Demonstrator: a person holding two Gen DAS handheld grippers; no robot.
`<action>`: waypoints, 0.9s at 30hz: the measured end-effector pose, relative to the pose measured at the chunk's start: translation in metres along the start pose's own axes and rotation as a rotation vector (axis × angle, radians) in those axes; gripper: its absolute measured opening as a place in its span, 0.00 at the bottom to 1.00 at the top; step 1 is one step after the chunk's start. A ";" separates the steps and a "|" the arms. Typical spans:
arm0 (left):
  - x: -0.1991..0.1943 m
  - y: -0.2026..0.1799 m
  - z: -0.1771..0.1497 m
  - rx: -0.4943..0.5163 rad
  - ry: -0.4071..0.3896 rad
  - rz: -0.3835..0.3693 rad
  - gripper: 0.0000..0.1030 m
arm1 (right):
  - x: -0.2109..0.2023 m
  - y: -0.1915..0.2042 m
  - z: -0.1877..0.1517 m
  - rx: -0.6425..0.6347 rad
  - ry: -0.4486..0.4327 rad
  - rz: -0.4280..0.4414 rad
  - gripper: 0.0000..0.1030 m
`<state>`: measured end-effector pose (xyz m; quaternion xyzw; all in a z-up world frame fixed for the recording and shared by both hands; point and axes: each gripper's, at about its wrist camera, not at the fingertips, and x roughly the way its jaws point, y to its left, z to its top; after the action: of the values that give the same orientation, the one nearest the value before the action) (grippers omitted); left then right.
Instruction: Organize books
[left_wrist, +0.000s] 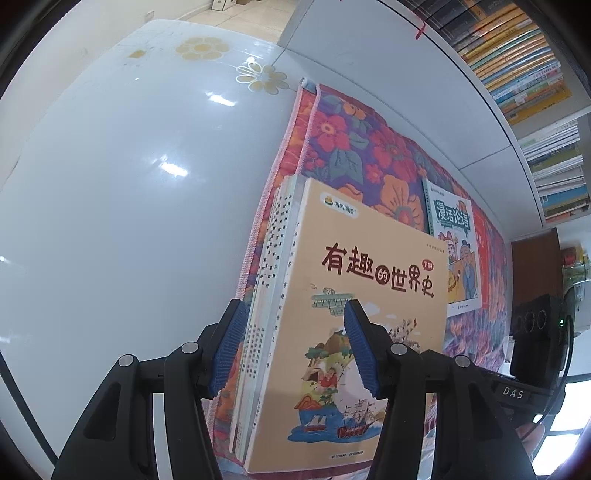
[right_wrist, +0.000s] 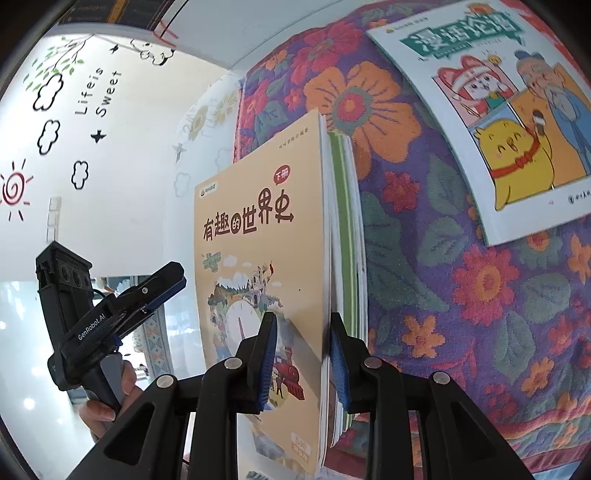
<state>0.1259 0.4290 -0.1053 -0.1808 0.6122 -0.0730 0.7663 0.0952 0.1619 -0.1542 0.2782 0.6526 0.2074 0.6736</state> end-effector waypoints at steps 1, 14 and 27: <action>0.001 -0.001 -0.001 0.001 0.003 -0.003 0.51 | 0.000 0.002 0.000 -0.004 -0.001 -0.006 0.28; 0.007 -0.014 -0.009 0.033 0.007 0.022 0.52 | 0.006 0.010 0.002 -0.034 0.003 -0.018 0.31; -0.017 -0.032 -0.010 0.049 -0.089 0.123 0.52 | -0.031 -0.004 0.004 -0.032 -0.081 -0.063 0.31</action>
<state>0.1154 0.4035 -0.0801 -0.1270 0.5854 -0.0325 0.8001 0.0965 0.1385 -0.1338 0.2547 0.6299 0.1853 0.7099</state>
